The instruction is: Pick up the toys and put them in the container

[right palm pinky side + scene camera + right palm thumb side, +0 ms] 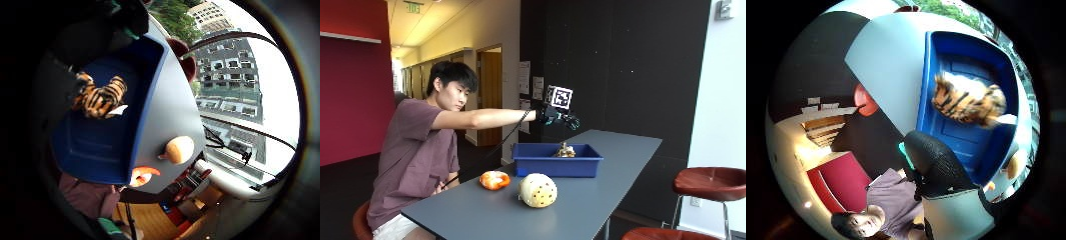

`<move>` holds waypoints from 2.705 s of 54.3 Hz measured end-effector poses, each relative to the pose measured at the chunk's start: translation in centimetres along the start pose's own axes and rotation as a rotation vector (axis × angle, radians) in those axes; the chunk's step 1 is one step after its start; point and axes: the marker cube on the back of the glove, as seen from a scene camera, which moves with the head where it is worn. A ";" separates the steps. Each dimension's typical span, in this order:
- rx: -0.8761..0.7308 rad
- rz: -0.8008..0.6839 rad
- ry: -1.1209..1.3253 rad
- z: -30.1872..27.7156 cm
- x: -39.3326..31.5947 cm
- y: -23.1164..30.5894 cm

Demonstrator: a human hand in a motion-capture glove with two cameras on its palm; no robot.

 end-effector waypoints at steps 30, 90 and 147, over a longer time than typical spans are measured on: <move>0.056 0.287 -0.018 -3.6 13.1 11.8; 0.145 0.591 -0.160 15.6 30.7 19.3; 0.259 0.315 0.008 -5.5 2.9 4.3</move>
